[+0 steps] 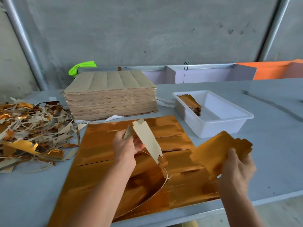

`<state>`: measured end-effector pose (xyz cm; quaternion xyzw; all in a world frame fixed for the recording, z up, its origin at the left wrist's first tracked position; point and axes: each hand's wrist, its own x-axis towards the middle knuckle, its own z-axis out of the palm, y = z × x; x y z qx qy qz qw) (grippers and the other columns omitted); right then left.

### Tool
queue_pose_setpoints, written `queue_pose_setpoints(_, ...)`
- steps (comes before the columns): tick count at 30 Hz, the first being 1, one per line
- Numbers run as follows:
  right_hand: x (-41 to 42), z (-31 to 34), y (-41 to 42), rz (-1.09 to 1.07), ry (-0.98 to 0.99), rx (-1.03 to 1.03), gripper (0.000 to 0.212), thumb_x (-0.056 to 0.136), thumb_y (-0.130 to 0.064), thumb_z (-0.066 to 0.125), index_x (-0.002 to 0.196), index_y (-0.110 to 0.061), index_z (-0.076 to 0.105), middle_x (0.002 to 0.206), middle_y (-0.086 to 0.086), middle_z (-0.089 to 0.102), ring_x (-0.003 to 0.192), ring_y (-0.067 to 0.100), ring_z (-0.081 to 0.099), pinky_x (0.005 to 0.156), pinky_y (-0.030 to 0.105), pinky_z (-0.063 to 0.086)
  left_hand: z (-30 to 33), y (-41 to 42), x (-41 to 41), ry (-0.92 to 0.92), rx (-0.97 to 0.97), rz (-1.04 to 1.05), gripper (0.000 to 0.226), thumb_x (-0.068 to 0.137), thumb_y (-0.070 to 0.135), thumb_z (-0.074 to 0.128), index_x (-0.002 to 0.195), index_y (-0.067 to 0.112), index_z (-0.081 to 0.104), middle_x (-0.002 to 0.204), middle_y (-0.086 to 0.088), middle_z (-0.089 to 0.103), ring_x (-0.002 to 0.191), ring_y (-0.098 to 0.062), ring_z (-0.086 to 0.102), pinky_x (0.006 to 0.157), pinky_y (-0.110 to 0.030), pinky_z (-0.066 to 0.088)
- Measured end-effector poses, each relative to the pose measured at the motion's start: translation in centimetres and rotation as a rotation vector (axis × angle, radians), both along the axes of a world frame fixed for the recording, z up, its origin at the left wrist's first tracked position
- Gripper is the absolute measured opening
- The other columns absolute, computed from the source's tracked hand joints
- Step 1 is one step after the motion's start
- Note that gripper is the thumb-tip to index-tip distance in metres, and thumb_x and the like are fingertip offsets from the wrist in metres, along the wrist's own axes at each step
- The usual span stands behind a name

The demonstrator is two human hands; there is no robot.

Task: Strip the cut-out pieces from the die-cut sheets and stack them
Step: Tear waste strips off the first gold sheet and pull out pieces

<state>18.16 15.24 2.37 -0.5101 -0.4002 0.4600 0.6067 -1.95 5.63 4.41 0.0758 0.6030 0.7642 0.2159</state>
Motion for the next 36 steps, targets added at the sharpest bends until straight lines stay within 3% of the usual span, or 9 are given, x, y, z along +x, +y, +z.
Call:
queue_pose_setpoints(5,0.9,0.3,1.4,-0.123,-0.258,0.172,0.015,0.097,-0.018,0.043,0.087,-0.013,0.053,0.066,-0.001,0.046,0.068,0.026,0.045,0.062,0.031,0.04,0.4,-0.5,1.0,0.05,-0.112,-0.118,0.019,0.098,0.015,0.05,0.088,0.025,0.063,0.087,-0.003,0.068,0.057,-0.011,0.053,0.038,-0.014,0.034)
queue_pose_setpoints(7,0.3,0.4,0.7,-0.06,-0.432,0.215,0.017,0.098,-0.013,0.041,0.107,-0.014,0.055,0.071,-0.001,0.046,0.07,0.028,0.045,0.061,0.031,0.034,0.5,-0.7,1.5,0.042,-0.165,-0.186,0.022,0.099,0.014,0.047,0.085,0.025,0.061,0.085,-0.005,0.066,0.05,-0.007,0.046,0.037,-0.013,0.031)
queue_pose_setpoints(10,-1.2,0.7,-1.1,0.06,-0.69,0.369,0.058,0.097,-0.004,0.04,0.148,-0.028,0.025,0.081,0.003,0.046,0.061,0.023,0.042,0.064,0.034,0.034,0.6,-1.1,2.4,0.111,-0.2,-0.328,0.013,0.097,0.019,0.052,0.089,0.023,0.062,0.08,-0.003,0.065,0.047,-0.006,0.043,0.039,-0.013,0.031)
queue_pose_setpoints(15,-3.5,0.7,-3.3,0.331,-1.057,0.642,0.065,0.091,0.007,0.044,0.144,-0.029,0.036,0.099,0.007,0.058,0.068,0.023,0.052,0.057,0.029,0.04,0.2,-1.1,4.2,0.26,-0.195,-0.455,0.018,0.094,0.026,0.054,0.085,0.016,0.066,0.06,0.009,0.06,0.045,0.0,0.046,0.042,-0.012,0.033)
queue_pose_setpoints(22,-3.7,0.1,-4.1,0.717,-0.133,0.13,0.035,0.103,-0.016,0.034,0.129,-0.038,0.042,0.127,0.001,0.057,0.114,0.017,0.057,0.099,0.044,0.048,-0.5,0.6,6.8,0.124,-0.115,-0.487,0.019,0.095,0.024,0.054,0.086,0.011,0.065,0.068,0.0,0.063,0.055,-0.01,0.056,0.052,-0.021,0.046)
queue_pose_setpoints(26,-3.7,-0.8,-3.5,0.541,-0.23,0.098,0.063,0.097,-0.007,0.047,0.146,-0.036,0.02,0.13,0.002,0.055,0.114,0.017,0.057,0.098,0.04,0.047,-1.1,1.1,7.1,0.083,-0.123,-0.469,0.02,0.095,0.027,0.055,0.085,0.014,0.065,0.066,0.003,0.065,0.053,-0.008,0.057,0.049,-0.02,0.042)
queue_pose_setpoints(29,-4.0,-0.5,-2.5,0.348,-0.323,0.17,0.032,0.097,-0.012,0.049,0.128,-0.022,0.051,0.108,-0.002,0.067,0.089,0.009,0.063,0.081,0.029,0.052,-1.5,1.3,6.7,0.235,-0.152,-0.421,0.022,0.096,0.027,0.052,0.084,0.014,0.064,0.072,-0.001,0.062,0.063,-0.012,0.057,0.053,-0.02,0.045)
queue_pose_setpoints(33,-4.9,-0.1,-3.1,0.554,-0.093,0.135,0.029,0.1,-0.014,0.042,0.1,-0.028,0.066,0.09,-0.005,0.072,0.087,0.013,0.068,0.08,0.032,0.055,-1.9,1.9,5.4,0.603,-0.254,-0.373,0.019,0.095,0.028,0.052,0.088,0.014,0.062,0.095,-0.001,0.058,0.092,-0.02,0.059,0.081,-0.037,0.054)
queue_pose_setpoints(36,-4.9,-0.5,-3.7,0.672,-0.004,0.186,0.033,0.102,-0.016,0.035,0.107,-0.032,0.064,0.101,-0.006,0.07,0.097,0.009,0.066,0.084,0.027,0.053,-2.0,2.0,5.2,0.497,-0.232,-0.492,0.019,0.096,0.03,0.051,0.094,0.016,0.063,0.096,-0.003,0.067,0.086,-0.02,0.065,0.078,-0.036,0.056)
